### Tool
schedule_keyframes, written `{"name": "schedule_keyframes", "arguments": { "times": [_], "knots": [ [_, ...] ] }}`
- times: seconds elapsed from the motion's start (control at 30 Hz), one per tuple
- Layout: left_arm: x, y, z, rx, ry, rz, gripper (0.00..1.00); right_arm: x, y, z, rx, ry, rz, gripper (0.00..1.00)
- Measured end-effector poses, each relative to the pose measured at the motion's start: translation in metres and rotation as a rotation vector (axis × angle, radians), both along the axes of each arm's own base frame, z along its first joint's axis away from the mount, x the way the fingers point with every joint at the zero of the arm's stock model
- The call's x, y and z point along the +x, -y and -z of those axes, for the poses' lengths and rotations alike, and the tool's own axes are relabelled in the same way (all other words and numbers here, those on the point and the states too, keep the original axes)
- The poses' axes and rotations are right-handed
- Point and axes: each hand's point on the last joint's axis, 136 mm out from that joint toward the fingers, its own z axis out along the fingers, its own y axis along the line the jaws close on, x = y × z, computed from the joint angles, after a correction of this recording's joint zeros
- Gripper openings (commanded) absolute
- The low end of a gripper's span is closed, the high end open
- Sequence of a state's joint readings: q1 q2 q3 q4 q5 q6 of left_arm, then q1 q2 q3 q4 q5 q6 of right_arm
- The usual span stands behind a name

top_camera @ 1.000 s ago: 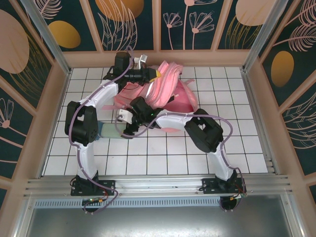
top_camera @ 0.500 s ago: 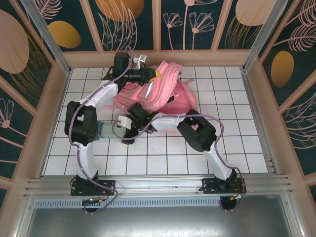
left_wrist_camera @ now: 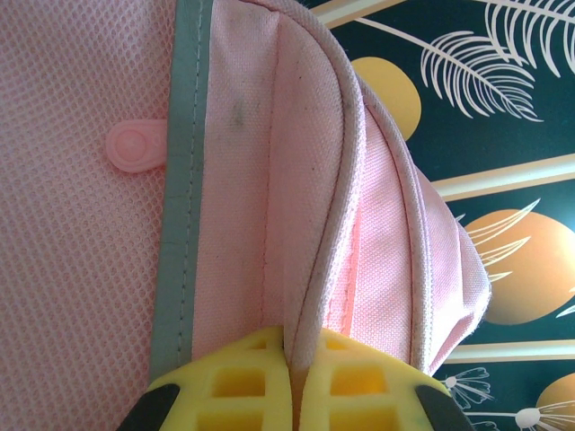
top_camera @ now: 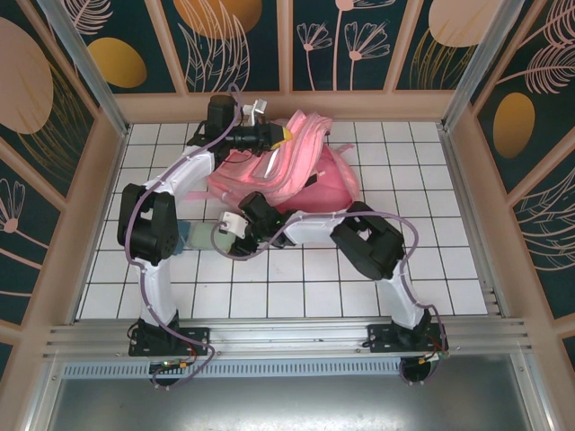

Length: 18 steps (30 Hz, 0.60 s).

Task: Pack the student bag

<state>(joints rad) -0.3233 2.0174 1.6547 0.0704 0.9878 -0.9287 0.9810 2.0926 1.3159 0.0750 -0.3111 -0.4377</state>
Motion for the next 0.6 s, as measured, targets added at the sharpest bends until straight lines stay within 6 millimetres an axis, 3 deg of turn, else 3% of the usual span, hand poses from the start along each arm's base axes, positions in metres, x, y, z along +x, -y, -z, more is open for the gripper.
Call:
{"name": "schedule_keyframes", "arguments": {
  "times": [0.07,0.3,0.4,0.6],
  "knots": [
    [0.000,0.000,0.000,0.003,0.002,0.000,0.00,-0.009,0.012,-0.017,0.018,0.007,0.019,0.70],
    [-0.001,-0.002,-0.003,0.011,0.008,0.001,0.00,-0.035,0.070,-0.108,0.200,0.072,0.161,0.69],
    [-0.002,-0.003,-0.004,0.014,0.006,-0.002,0.00,-0.048,0.107,-0.125,0.254,0.072,0.248,0.68],
    [-0.002,-0.006,-0.008,0.017,0.009,-0.010,0.00,-0.063,0.169,-0.135,0.339,0.055,0.420,0.69]
  ]
}}
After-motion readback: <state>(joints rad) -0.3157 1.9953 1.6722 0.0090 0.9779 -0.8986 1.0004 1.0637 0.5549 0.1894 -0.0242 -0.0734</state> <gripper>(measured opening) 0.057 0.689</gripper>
